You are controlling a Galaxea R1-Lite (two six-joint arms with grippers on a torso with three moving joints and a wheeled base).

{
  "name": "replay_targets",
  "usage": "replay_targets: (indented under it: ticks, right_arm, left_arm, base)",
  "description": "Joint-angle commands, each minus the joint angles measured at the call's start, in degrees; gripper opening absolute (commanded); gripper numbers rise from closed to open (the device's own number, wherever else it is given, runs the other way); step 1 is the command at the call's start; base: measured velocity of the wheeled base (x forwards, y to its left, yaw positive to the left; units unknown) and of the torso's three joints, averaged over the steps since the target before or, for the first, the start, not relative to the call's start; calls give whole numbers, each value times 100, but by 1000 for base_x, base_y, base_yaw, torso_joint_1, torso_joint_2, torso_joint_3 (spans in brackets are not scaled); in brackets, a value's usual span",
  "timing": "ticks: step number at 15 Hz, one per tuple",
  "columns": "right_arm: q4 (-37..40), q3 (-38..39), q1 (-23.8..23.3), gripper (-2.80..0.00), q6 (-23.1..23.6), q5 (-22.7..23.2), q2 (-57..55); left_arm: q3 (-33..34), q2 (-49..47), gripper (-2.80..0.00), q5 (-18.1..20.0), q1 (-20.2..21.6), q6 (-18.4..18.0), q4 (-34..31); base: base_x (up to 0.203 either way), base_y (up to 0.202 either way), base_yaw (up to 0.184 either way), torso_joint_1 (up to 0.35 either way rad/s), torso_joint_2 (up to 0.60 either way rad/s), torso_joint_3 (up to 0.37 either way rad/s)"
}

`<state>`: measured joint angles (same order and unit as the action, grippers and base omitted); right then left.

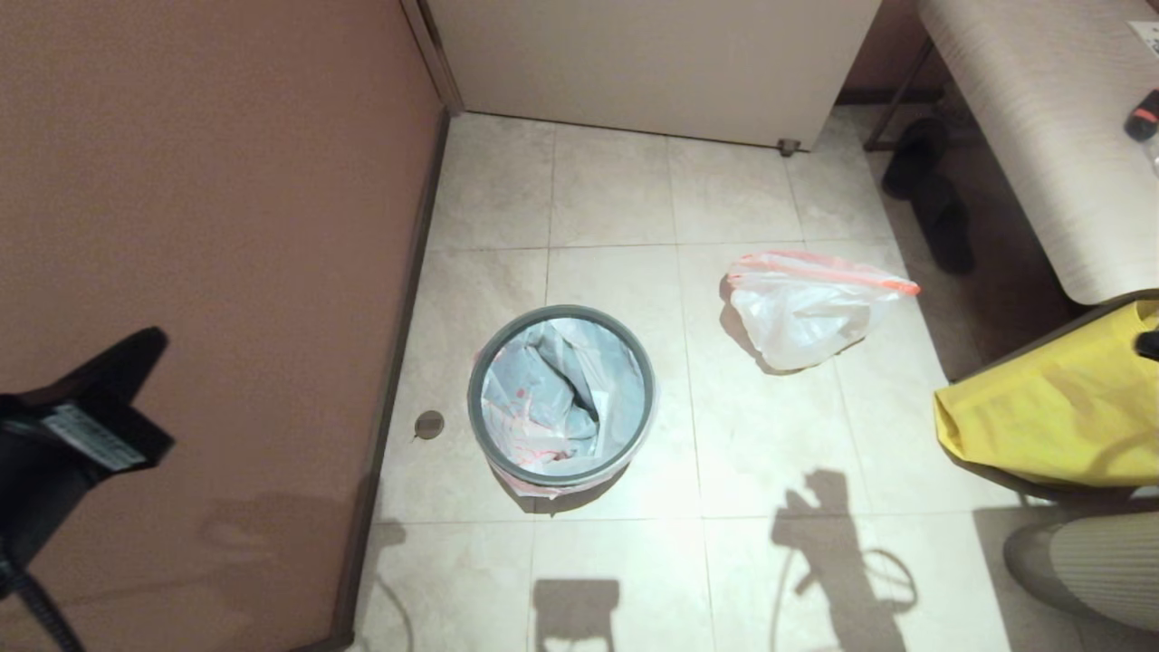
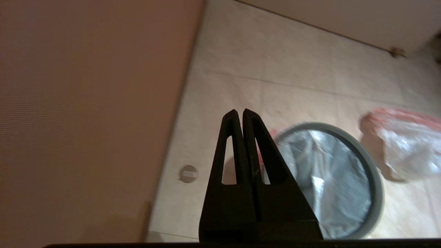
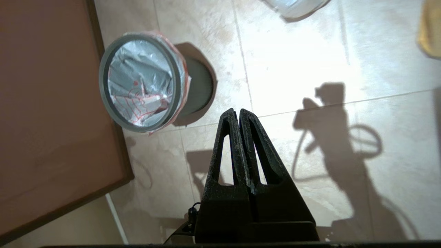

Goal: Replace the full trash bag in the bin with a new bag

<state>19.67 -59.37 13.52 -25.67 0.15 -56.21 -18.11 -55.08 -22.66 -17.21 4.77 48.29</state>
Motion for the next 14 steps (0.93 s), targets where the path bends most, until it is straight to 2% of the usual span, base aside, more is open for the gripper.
replay_targets:
  ticks: [1, 3, 5, 9, 11, 13, 14]
  right_arm:
    - [581, 199, -412, -280, 5, -31, 1651]
    - [1169, 261, -598, -280, 28, -59, 2432]
    - [1614, 289, -675, -280, 41, -77, 2987]
    - [2230, 299, -694, -280, 337, -90, 3952]
    - [2278, 249, -693, -280, 399, -85, 3995]
    - [2345, 12, -680, -280, 628, -85, 3988]
    - [2591, -181, -669, -280, 904, -68, 3990]
  left_arm:
    - [-66, 1672, -280, -48, 623, -5, -855]
    - [-73, 2541, -280, -67, 1226, 5, -1687]
    - [70, 3139, -280, -73, 1659, 116, -2227]
    - [368, 4271, -280, -61, 1888, 236, -3457]
    - [553, 4402, -280, -52, 1894, 400, -3591]
    - [596, 4831, -280, 28, 1825, 277, -3803]
    - [564, 5203, -280, 148, 1808, 144, -4191]
  base:
    - [0, 0, 0, 0, 0, 0]
    - [0, 0, 0, 0, 0, 0]
    - [0, 0, 0, 0, 0, 0]
    - [0, 0, 0, 0, 0, 0]
    - [0, 0, 0, 0, 0, 0]
    - [0, 0, 0, 0, 0, 0]
    - [0, 0, 0, 0, 0, 0]
